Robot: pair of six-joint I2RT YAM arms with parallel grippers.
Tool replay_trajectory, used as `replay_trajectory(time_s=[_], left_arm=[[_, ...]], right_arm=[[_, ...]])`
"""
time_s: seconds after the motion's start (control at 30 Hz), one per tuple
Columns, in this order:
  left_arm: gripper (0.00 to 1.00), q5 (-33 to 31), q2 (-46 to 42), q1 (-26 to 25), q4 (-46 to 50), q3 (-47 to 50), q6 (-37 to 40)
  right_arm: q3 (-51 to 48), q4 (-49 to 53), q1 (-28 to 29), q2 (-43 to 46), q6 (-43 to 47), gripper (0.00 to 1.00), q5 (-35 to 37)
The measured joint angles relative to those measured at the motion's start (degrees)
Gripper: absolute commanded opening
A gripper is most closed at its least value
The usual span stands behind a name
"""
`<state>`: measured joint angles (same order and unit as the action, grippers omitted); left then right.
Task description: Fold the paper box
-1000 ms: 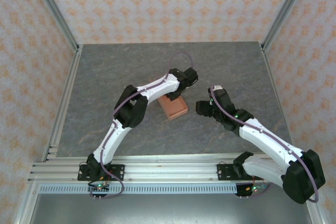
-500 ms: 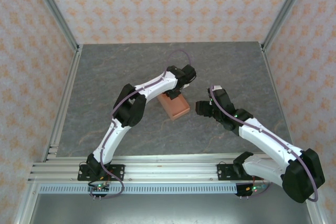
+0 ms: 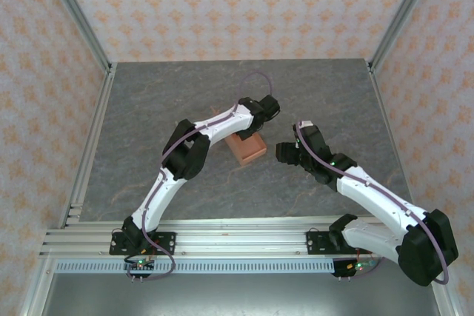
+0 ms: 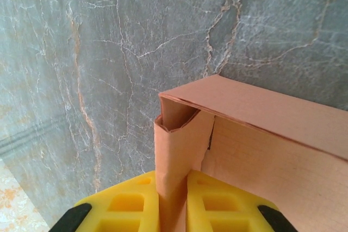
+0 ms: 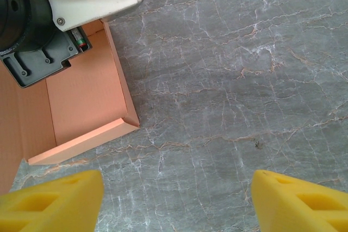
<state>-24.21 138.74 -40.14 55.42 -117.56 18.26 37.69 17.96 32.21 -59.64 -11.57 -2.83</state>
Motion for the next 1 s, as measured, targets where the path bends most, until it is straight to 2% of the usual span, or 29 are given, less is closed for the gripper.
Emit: replay_trajectory(time_s=[0.13,0.3,0.47,0.8,1.0], left_arm=[[0.17,4.1,-0.6,0.3,-0.5,-0.2,3.3],[0.28,12.8,0.2,0.4,0.7,-3.8,8.7],[0.41,18.2,2.7,-0.2,1.8,-7.7,10.5],[0.56,21.7,2.3,-0.4,2.5,-8.2,10.3],[0.6,23.7,-3.4,-0.3,2.1,-7.6,8.6]], right_arm=[[0.0,0.5,0.0,0.1,0.0,0.72,0.1],[0.0,2.6,0.0,2.5,0.0,0.72,1.7],[0.0,4.0,0.0,3.8,-0.3,0.73,3.1],[0.0,4.9,0.0,3.8,-1.7,0.73,3.1],[-0.6,3.8,-0.3,2.8,-3.8,0.76,2.0]])
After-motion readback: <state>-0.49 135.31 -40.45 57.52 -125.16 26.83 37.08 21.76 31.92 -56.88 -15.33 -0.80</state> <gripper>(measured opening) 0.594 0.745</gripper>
